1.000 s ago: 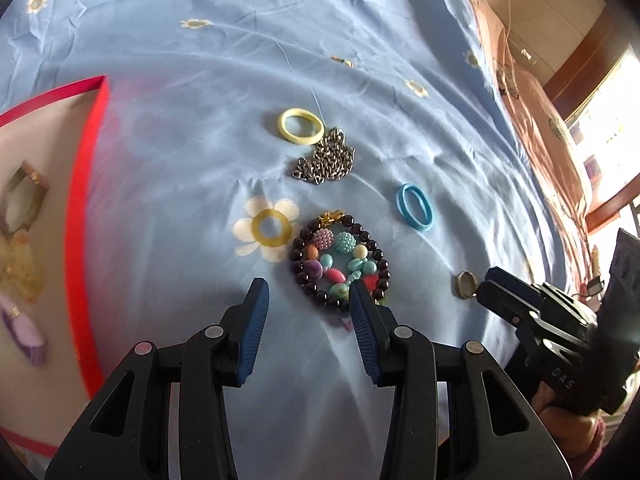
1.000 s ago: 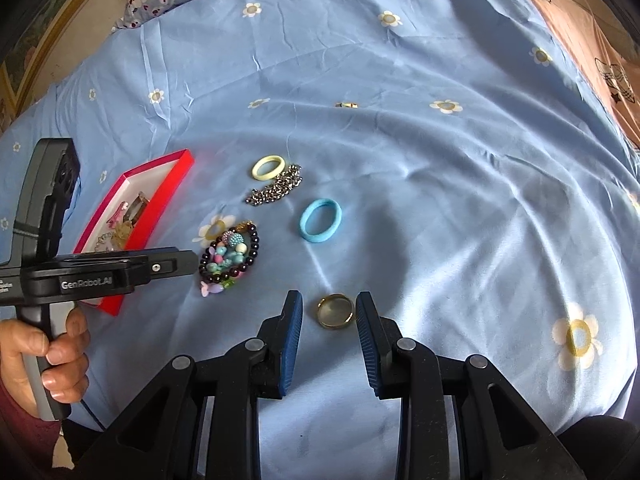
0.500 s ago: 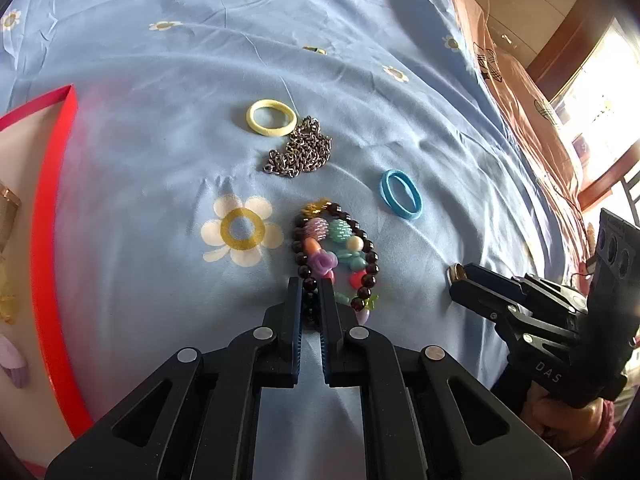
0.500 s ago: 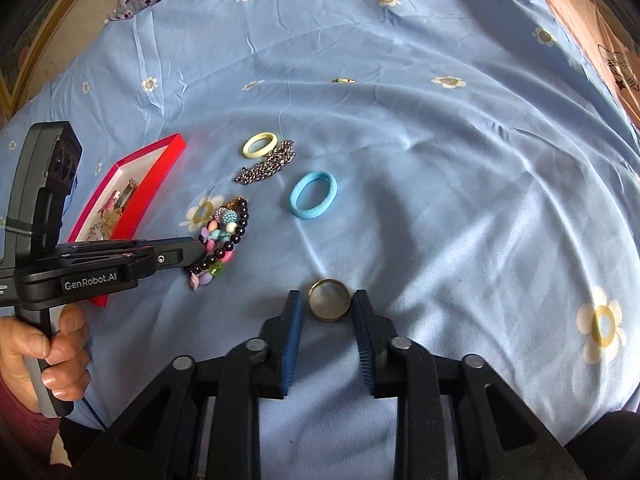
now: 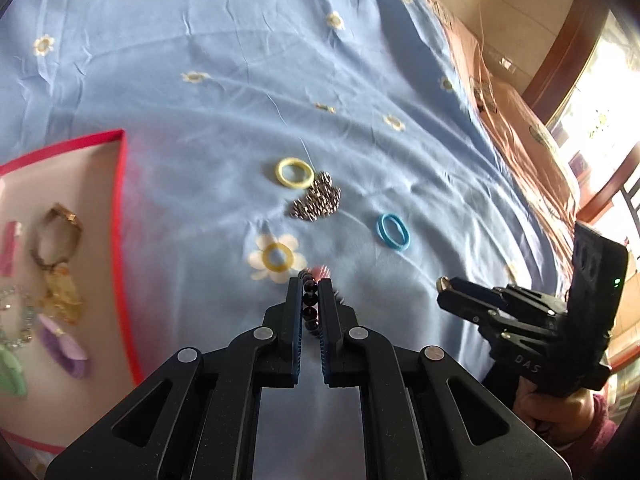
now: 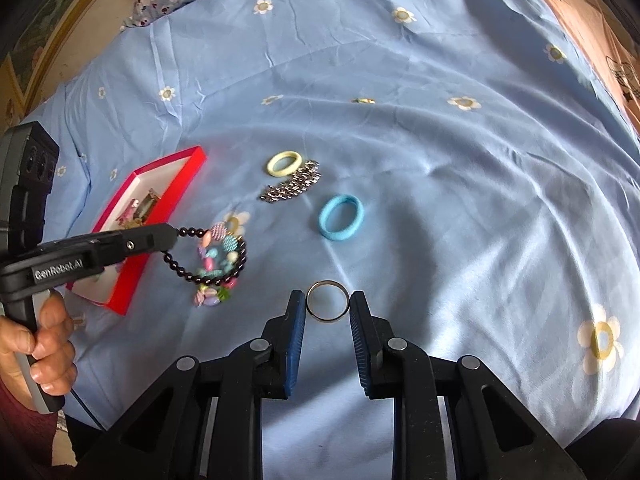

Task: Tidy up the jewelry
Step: 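Carry the dark bracelet and gold ring over the box and lower them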

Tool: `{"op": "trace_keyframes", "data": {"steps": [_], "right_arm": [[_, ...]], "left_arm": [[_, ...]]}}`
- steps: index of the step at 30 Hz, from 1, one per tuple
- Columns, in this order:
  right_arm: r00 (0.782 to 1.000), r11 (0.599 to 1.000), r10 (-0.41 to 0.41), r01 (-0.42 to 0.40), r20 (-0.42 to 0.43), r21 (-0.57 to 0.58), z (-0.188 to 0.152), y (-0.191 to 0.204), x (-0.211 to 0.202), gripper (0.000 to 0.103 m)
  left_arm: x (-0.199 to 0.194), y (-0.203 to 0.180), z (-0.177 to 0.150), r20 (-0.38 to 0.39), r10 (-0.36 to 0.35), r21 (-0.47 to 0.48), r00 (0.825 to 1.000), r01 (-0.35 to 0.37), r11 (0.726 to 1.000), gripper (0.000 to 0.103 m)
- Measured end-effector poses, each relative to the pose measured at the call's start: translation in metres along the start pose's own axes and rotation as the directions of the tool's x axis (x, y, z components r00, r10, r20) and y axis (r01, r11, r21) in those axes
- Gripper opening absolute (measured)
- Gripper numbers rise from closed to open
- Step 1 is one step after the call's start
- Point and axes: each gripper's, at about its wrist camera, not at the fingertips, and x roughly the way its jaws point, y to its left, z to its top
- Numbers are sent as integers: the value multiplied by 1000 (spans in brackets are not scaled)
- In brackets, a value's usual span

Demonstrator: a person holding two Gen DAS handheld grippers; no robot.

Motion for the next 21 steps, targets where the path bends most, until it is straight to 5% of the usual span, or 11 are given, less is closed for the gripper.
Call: {"op": "trace_keyframes", "data": {"steps": [21], "right_arm": [[996, 990, 91, -90, 6, -112, 15, 64, 2, 23]], "left_arm": [[-79, 47, -14, 130, 57, -109, 990, -43, 993, 6]]}}
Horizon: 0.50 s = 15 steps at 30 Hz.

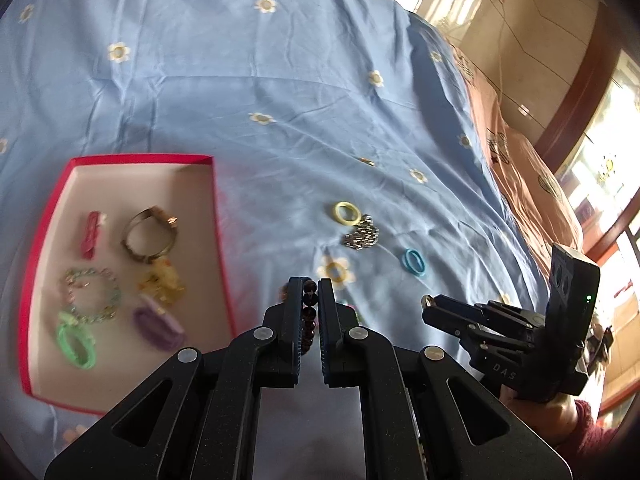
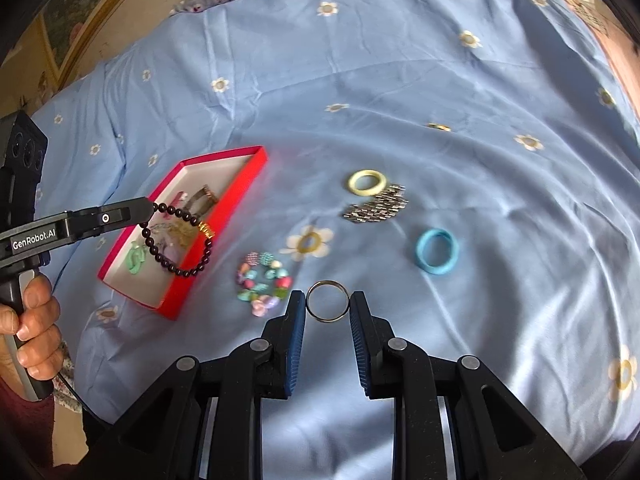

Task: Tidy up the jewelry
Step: 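Carry the dark bracelet and gold ring over the box and lower them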

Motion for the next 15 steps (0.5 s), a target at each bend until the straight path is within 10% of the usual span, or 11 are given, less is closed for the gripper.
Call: {"op": "trace_keyframes", "data": {"steps": [15], "right_arm": [[990, 981, 131, -136, -48, -139, 16, 83, 34, 23]], "left_arm": [[-41, 57, -12, 54, 80, -104, 995, -74, 992, 6]]}}
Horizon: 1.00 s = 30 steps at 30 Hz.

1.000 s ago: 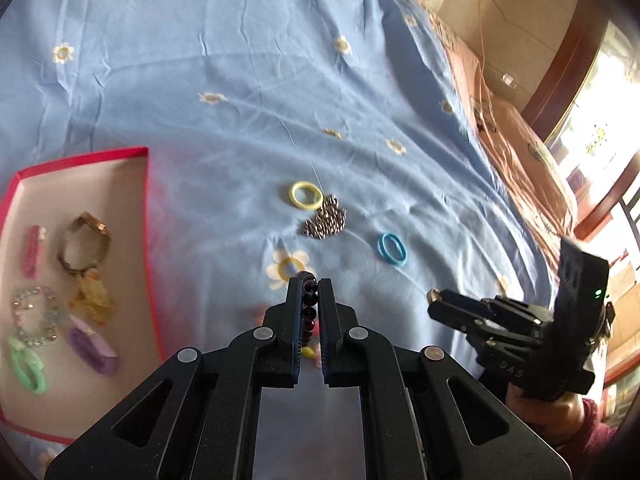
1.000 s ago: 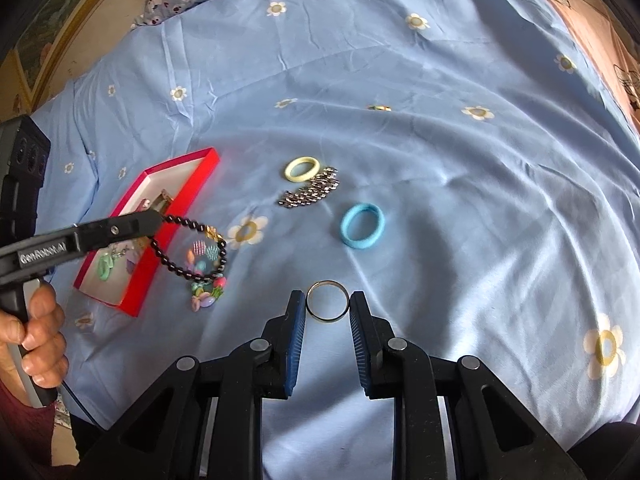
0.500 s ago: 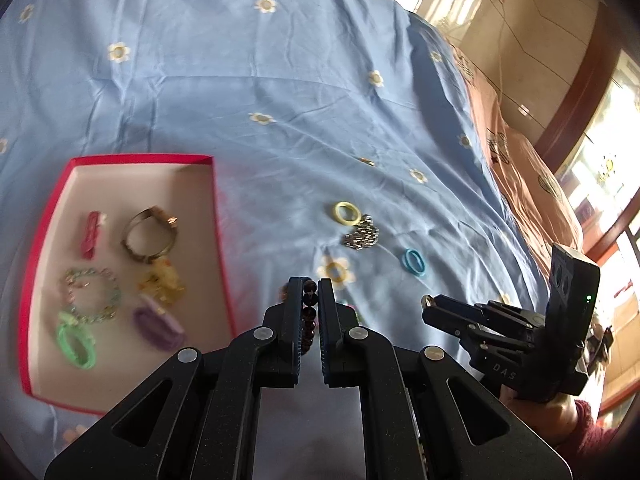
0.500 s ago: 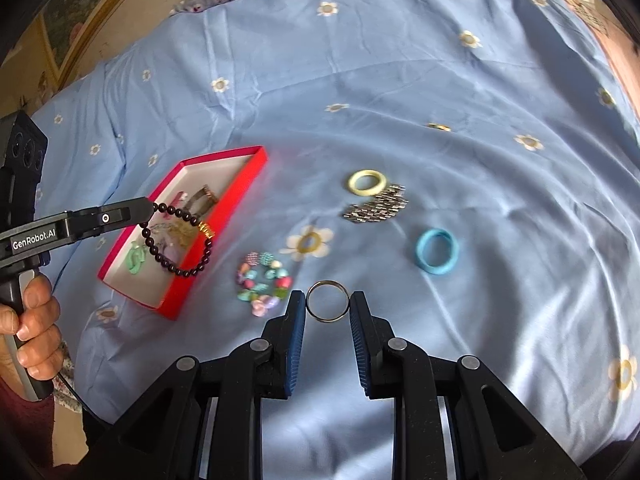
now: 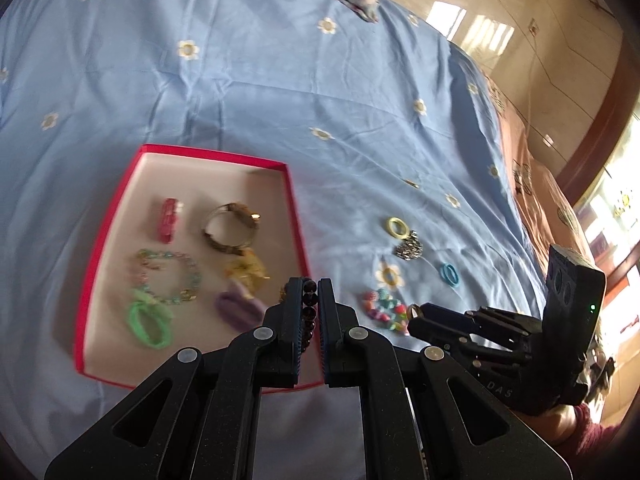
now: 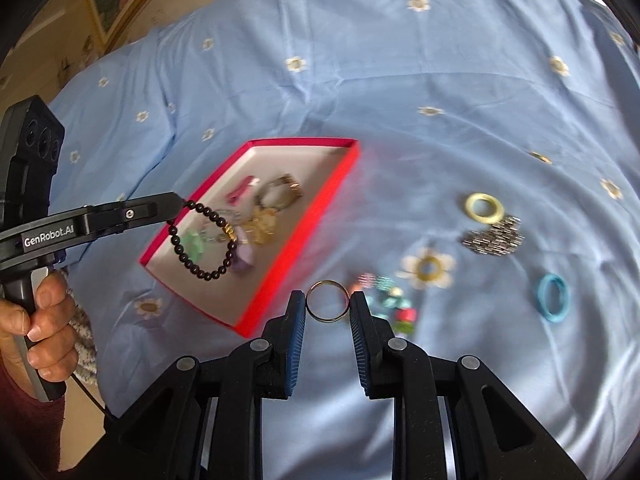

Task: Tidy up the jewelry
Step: 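Carry the dark bracelet and gold ring over the box and lower them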

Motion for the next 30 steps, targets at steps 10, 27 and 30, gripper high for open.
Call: {"op": "trace_keyframes", "data": {"steps": [10, 27, 30], "right_arm": [[997, 995, 63, -65, -35, -70, 10, 39, 26, 23], [984, 979, 116, -137, -138, -150, 19, 82, 81, 23], [979, 978, 111, -138, -170, -157, 18, 83, 93, 23]], "left_arm": [[-6, 39, -9, -2, 44, -68, 999, -44, 997, 6], [0, 93, -27, -42, 81, -174, 996, -87, 981, 6], [3, 103, -30, -52, 90, -189, 995, -99, 977, 6]]}}
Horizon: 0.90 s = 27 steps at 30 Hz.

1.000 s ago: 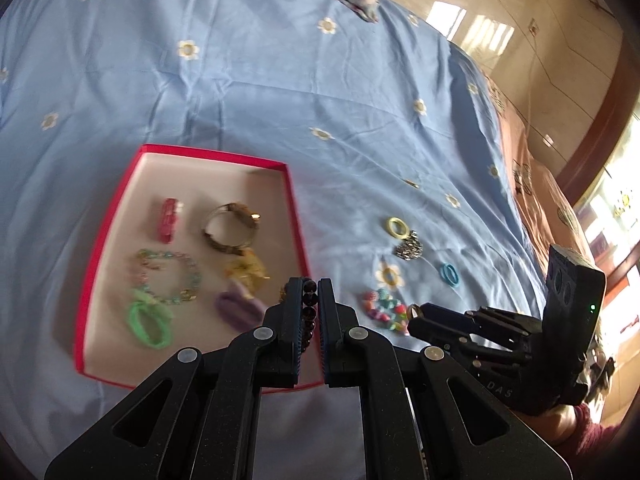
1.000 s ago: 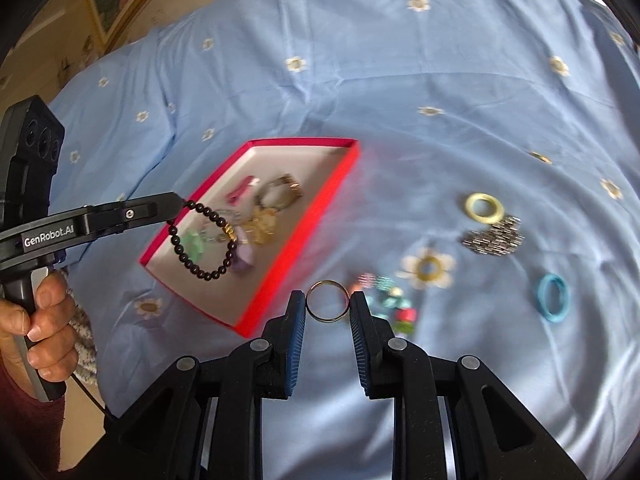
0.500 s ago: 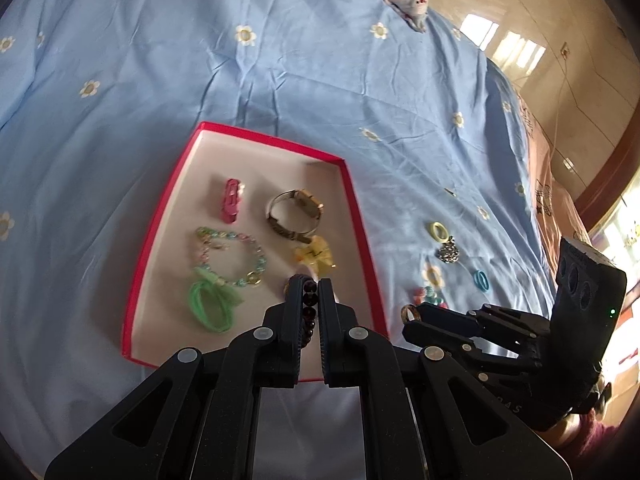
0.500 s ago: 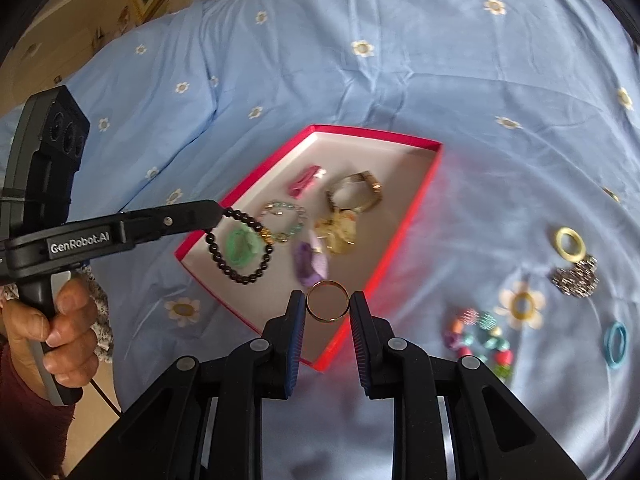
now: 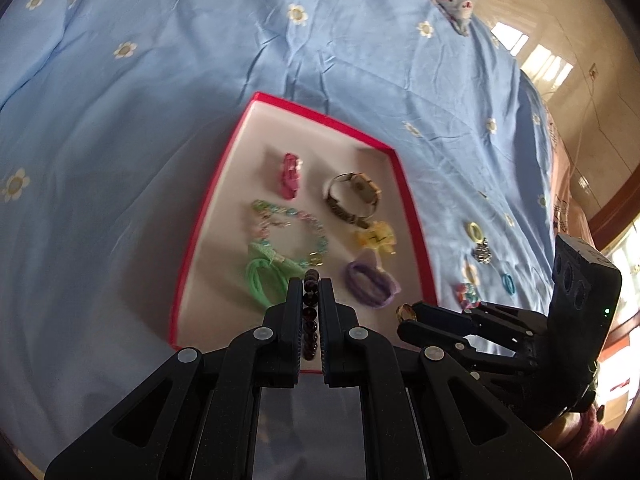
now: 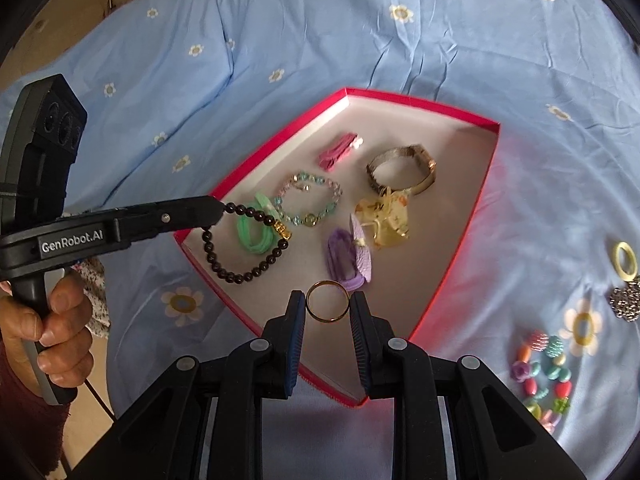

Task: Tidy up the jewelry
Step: 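Carry the dark bracelet and gold ring over the box and lower them, then open both tools to release the bracelet and ring into the box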

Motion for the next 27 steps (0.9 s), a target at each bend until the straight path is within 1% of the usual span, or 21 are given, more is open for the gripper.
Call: {"op": "trace_keyframes", "data": {"steps": [4, 11, 15, 23, 27], "right_arm": [[1000, 1000, -6, 6, -31, -2, 1, -1, 11, 23], [997, 1000, -9, 8, -82, -16, 3, 1, 27, 23], [996, 1000, -9, 7, -86, -23, 3, 2, 30, 24], [997, 1000, 0, -1, -82, -10, 2, 0, 29, 24], [997, 1000, 5, -5, -83, -4, 2, 0, 29, 25]], "left_arm": [[7, 14, -2, -16, 19, -23, 1000, -19, 1000, 6], [23, 30, -7, -56, 79, -38, 995, -82, 996, 6], [29, 30, -10, -72, 102, -28, 992, -104, 994, 6], [29, 28, -9, -72, 119, -26, 990, -121, 992, 7], [26, 28, -8, -67, 119, -35, 991, -121, 992, 10]]}}
